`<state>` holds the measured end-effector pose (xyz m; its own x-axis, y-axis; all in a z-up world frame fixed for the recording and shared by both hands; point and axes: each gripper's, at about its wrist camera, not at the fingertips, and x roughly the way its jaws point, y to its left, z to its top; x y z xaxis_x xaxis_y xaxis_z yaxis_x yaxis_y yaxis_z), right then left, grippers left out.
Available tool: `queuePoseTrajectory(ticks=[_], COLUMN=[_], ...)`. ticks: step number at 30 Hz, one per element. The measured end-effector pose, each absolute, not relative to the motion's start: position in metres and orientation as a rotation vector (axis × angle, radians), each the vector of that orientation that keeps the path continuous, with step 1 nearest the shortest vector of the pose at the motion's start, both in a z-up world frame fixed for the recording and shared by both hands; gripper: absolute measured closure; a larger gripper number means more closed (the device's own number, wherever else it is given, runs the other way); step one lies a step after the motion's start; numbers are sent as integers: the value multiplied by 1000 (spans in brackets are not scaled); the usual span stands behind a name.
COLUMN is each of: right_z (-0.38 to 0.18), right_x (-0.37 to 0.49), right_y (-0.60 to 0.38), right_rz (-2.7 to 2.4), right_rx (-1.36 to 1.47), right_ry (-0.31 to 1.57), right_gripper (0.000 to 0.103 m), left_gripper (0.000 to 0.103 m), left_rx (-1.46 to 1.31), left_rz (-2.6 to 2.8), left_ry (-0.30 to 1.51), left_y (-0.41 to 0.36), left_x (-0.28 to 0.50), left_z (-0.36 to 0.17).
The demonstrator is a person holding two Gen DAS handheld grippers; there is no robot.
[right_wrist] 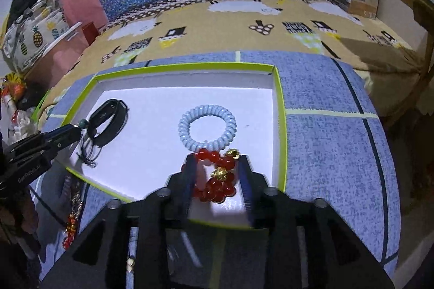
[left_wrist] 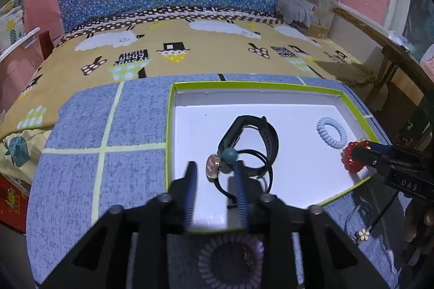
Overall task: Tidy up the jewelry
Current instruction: 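Lower both held items into the green box and open both tools, then grasp the lilac coil hair tie with the left tool while the right grasps the silver ring earring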
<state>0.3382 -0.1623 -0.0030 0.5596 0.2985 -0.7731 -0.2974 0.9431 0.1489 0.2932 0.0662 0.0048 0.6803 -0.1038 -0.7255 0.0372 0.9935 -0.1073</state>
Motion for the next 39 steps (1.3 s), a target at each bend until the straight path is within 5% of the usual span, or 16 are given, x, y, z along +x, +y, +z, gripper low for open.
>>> queuePoseTrajectory(ticks=[27, 39], right_z=[23, 19], right_x=[193, 184], right_y=[-192, -170], right_rz=[386, 426], right_rx=[119, 52], right_ry=[804, 798], right_gripper=[62, 66], left_gripper=[69, 69], left_rx=[-115, -110], left_rz=[-114, -103], left_ry=[719, 735], left_y=[75, 72], left_x=[154, 150], left_z=[26, 20])
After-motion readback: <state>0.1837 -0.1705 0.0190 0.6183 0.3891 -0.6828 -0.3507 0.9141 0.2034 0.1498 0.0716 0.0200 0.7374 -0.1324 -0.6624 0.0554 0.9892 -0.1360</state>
